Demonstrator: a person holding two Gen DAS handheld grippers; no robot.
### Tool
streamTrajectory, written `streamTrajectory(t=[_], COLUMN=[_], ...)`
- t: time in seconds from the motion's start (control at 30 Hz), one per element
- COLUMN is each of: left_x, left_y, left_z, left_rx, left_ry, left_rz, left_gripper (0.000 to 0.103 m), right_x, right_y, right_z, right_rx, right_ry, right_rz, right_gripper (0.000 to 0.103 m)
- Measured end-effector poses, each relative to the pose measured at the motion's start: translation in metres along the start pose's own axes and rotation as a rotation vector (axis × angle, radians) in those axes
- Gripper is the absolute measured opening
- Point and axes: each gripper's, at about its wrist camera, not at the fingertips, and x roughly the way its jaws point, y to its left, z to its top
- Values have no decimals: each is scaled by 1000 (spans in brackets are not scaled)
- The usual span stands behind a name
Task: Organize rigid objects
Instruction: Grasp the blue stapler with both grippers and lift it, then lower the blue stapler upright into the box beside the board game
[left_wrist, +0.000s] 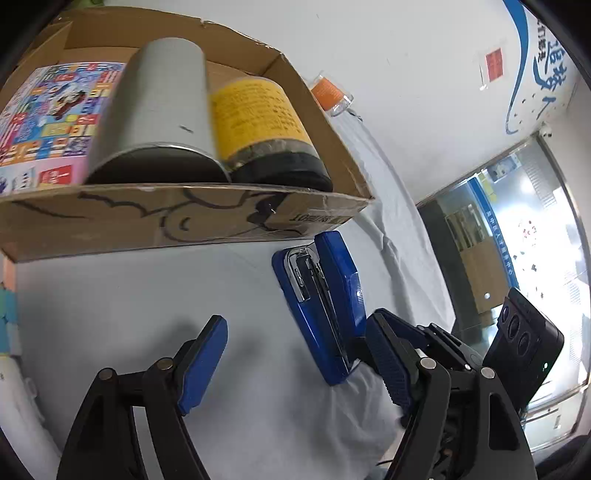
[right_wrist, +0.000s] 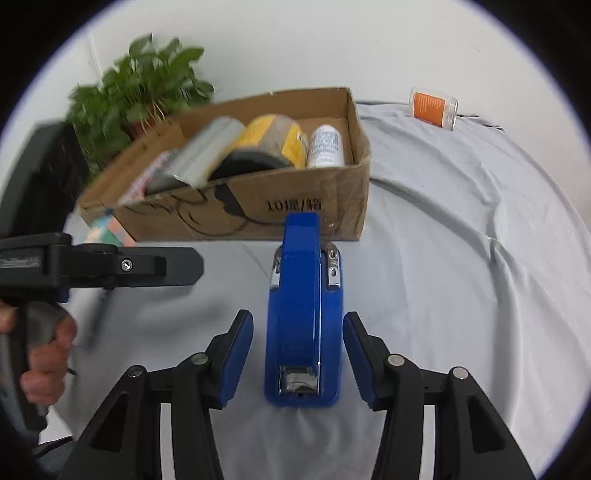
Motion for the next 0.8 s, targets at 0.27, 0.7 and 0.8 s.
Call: streamTrajectory(t=[0.27,0.7,0.8], left_x=[27,-31,-72], left_y=[-12,21,26], left_z=[-3,-42,-30], left_rx=[24,-15,-12], left_ry=[37,-24,-115], left_rz=[42,83,62], left_gripper=[77,46,46], right_x=[8,2,-15], right_y=[-2,99,119], right_z=[2,20,44], right_rx=[222,191,143], right_ry=[93,99,13], right_rz=[186,420,415], right_gripper=[27,26,25])
